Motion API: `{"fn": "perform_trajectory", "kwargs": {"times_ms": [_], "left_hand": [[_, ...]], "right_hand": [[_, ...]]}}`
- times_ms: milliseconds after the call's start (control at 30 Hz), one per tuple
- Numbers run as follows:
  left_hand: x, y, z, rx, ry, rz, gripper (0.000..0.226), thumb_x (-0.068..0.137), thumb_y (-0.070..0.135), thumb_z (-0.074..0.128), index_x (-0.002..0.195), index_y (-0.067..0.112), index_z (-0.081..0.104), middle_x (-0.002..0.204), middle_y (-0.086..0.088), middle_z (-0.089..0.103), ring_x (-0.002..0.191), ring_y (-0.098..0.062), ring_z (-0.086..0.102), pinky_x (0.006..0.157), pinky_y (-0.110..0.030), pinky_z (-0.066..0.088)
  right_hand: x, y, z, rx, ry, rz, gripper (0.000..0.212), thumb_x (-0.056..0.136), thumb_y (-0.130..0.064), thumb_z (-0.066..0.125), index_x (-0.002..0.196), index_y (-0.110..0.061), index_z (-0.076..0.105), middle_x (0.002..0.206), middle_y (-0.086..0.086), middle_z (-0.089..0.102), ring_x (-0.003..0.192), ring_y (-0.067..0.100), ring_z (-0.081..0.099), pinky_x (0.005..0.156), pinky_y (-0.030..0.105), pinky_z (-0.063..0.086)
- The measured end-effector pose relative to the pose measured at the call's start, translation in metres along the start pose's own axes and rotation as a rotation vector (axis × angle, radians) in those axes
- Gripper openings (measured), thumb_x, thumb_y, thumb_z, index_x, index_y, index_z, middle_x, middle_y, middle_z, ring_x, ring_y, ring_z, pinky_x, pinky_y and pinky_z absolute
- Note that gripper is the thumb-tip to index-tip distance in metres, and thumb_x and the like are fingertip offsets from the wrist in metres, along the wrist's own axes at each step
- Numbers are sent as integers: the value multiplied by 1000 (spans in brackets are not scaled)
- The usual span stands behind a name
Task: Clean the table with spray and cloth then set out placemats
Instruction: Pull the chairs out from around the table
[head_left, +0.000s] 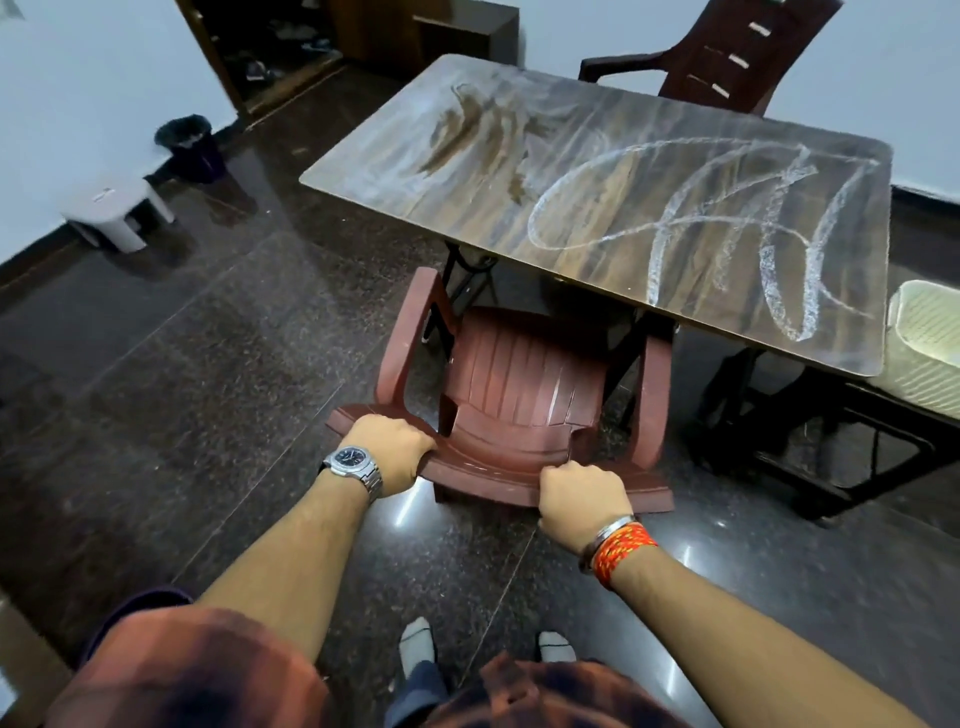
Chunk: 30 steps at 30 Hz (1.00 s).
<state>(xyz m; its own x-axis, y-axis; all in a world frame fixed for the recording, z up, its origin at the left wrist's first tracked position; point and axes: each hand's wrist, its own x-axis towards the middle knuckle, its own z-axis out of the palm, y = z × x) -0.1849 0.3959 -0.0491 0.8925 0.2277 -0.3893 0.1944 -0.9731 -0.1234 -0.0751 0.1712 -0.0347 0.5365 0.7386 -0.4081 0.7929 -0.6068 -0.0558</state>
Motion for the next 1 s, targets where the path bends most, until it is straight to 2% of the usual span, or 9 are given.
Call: {"fn": "perform_trajectory", "kwargs": {"times_ms": [333,600,833,1000], "left_hand": [[52,-93,-2,69,58,117,38,79,26,53,114,34,68,108,5,74,101,-23,70,78,-35,56],[92,-108,-14,58,95,160,33,81,26,54,111,28,69,104,1,74,97,-28,70,76,-34,54],[119,-113,-26,95,114,188,29,83,23,56,109,27,68,102,2,72,95,-27,69,70,-32,46],[128,-131,-31,76,91,170,25,80,22,58,104,27,67,99,1,73,94,-28,70,73,-35,53]], "right_hand": [[64,-57,-24,15,66,160,26,83,-26,55,105,-14,62,109,10,65,98,34,64,76,37,48],[99,-44,-42,-34,74,198,30,83,-31,56,108,-15,62,110,10,64,99,34,63,77,38,48],[122,-32,-50,-50,100,226,28,82,-31,57,103,-15,62,105,8,66,94,33,64,74,37,49],[137,-40,-53,-41,127,211,27,82,-31,57,101,-14,62,104,9,66,93,34,64,73,37,48]]}}
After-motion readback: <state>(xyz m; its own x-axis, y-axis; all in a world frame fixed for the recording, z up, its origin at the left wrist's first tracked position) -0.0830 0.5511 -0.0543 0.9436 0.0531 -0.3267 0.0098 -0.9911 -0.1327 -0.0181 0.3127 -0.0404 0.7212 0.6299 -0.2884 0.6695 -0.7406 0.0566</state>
